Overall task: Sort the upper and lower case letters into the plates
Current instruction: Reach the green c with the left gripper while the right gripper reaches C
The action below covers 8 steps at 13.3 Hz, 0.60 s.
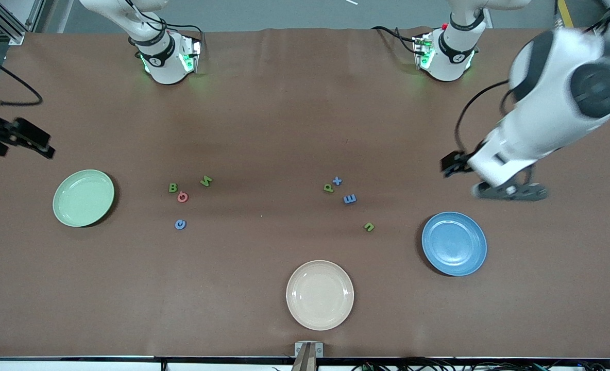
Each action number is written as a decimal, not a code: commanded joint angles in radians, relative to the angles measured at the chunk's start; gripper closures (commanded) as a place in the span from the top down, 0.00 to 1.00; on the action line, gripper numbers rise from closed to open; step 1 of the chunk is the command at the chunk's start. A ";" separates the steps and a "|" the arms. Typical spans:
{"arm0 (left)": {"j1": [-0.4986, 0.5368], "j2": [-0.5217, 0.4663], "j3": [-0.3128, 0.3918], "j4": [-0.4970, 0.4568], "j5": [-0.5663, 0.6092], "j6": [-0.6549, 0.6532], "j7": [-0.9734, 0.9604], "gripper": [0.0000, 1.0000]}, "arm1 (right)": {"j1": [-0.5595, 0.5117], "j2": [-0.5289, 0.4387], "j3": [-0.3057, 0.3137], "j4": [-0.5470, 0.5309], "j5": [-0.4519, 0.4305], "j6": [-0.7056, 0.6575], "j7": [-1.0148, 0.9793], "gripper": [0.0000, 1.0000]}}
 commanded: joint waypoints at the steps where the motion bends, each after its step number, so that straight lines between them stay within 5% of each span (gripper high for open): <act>1: -0.051 0.057 0.002 -0.090 0.036 0.188 -0.132 1.00 | 0.030 0.066 -0.004 0.002 0.016 0.012 0.001 1.00; 5: -0.127 0.231 0.003 -0.069 0.056 0.342 -0.354 1.00 | 0.090 0.229 -0.004 -0.005 0.018 0.024 0.086 1.00; 8: -0.166 0.330 0.012 -0.027 0.064 0.394 -0.569 1.00 | 0.125 0.316 -0.004 -0.074 0.031 0.183 0.146 1.00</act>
